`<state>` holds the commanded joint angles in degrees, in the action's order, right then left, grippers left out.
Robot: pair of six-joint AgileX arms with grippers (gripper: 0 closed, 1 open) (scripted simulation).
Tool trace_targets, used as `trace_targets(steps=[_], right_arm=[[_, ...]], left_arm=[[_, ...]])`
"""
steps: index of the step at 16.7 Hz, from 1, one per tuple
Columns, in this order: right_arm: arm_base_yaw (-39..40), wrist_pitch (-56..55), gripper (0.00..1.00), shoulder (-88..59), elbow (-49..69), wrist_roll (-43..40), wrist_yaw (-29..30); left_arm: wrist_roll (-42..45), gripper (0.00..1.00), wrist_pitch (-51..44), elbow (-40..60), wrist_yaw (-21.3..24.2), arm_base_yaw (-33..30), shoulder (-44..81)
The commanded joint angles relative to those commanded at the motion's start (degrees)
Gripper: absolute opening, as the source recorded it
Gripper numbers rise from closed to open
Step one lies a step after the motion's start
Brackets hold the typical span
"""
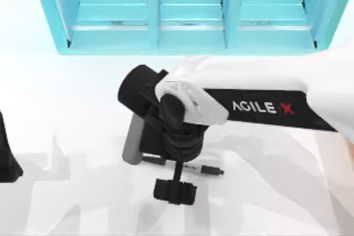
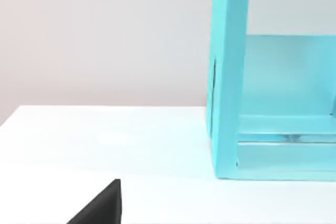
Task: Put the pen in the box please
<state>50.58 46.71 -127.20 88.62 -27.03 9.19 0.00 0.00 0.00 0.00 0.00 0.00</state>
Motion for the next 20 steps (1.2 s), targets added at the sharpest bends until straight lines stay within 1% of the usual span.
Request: trace_targets(steps=[2,6,19,20], right_arm=[[-0.35,-2.85,1.0,-1.67,-1.59,-0.35,0.0],[-0.42,-3.38,1.0,-2.02,-1.9,-0.42,0.0],[-0.42,-3.38,0.02,-2.02,-1.9,-0.42,0.0],[-0.42,-3.38,0.0,-2.02,-1.9,-0.42,0.0]], left_arm=[[0.0,1.0,0.0,0.0,0.0,0.0,0.0],[0.0,1.0,0.0,0.0,0.0,0.0,0.0],[0.0,1.0,0.0,0.0,0.0,0.0,0.0],[0.0,1.0,0.0,0.0,0.0,0.0,0.0]])
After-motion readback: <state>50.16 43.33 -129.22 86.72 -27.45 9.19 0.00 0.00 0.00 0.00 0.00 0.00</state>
